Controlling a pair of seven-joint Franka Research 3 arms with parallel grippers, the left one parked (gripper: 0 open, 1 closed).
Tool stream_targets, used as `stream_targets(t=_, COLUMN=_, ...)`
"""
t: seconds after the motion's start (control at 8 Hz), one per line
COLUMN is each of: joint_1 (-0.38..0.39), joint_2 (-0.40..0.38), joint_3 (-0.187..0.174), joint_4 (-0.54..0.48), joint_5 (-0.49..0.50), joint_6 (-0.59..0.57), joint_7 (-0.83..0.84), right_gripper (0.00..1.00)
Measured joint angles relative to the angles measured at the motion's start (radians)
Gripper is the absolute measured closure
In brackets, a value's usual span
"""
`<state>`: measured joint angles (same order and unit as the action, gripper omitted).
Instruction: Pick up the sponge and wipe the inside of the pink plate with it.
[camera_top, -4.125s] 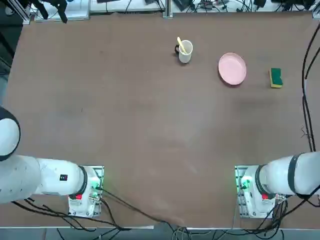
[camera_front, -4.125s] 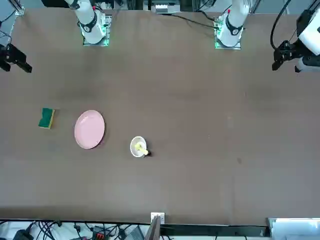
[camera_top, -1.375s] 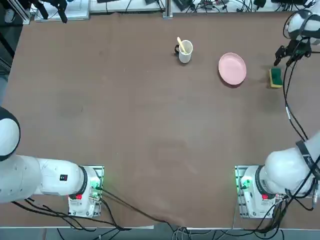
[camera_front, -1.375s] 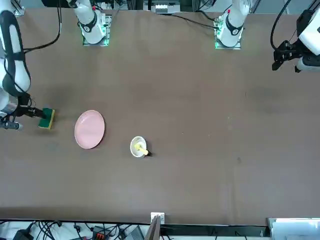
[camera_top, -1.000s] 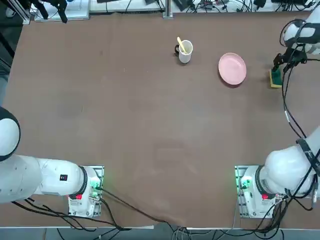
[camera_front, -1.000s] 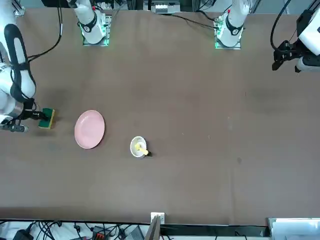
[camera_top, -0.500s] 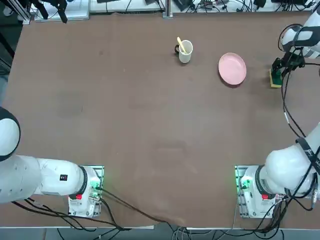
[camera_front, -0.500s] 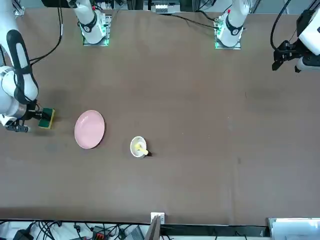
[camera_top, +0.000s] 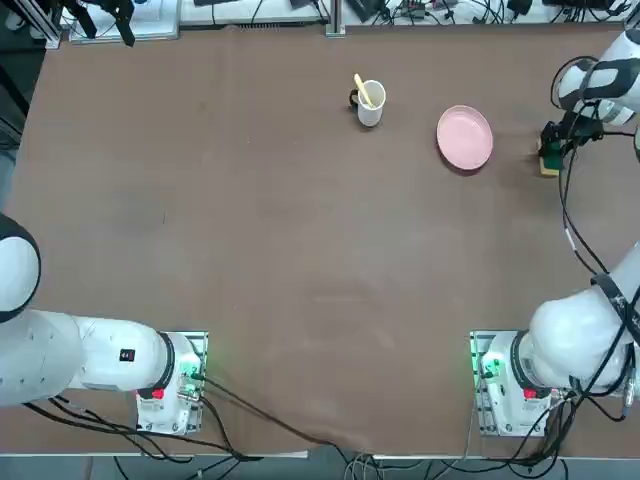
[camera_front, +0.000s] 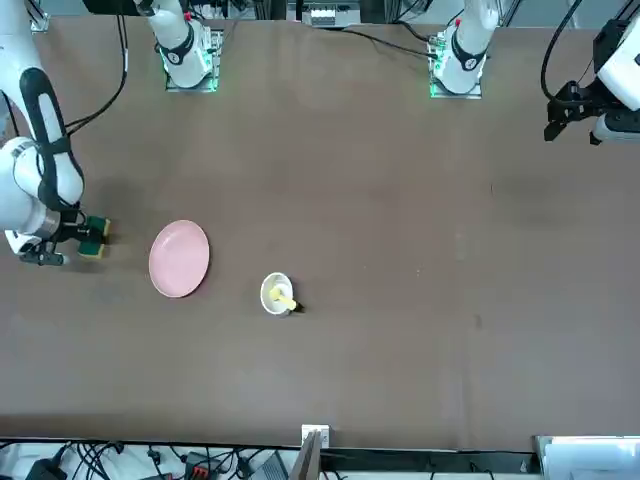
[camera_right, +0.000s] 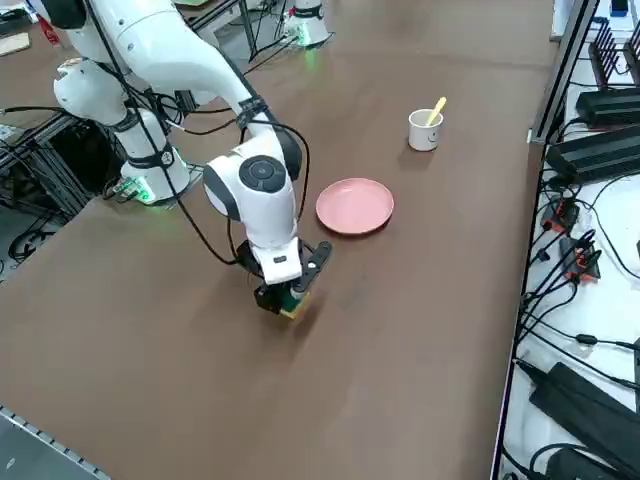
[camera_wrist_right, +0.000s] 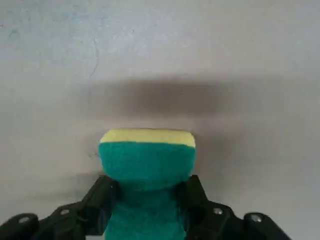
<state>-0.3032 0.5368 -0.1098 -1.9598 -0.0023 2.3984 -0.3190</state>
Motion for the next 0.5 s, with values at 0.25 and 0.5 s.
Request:
stream_targets(t=0.25, joint_1=0.0, joint_2=-0.003, joint_3=0.001, joint_4=-0.001, joint_5=0.0, joint_6=-0.001, joint_7=0.0, right_gripper=0.56)
stream_targets(t=0.5, joint_1=0.003, joint_2=-0.028, joint_3=0.004, joint_4=0.001, joint_5=0.0, joint_6=-0.024, joint_7=-0.001, right_gripper=0.87)
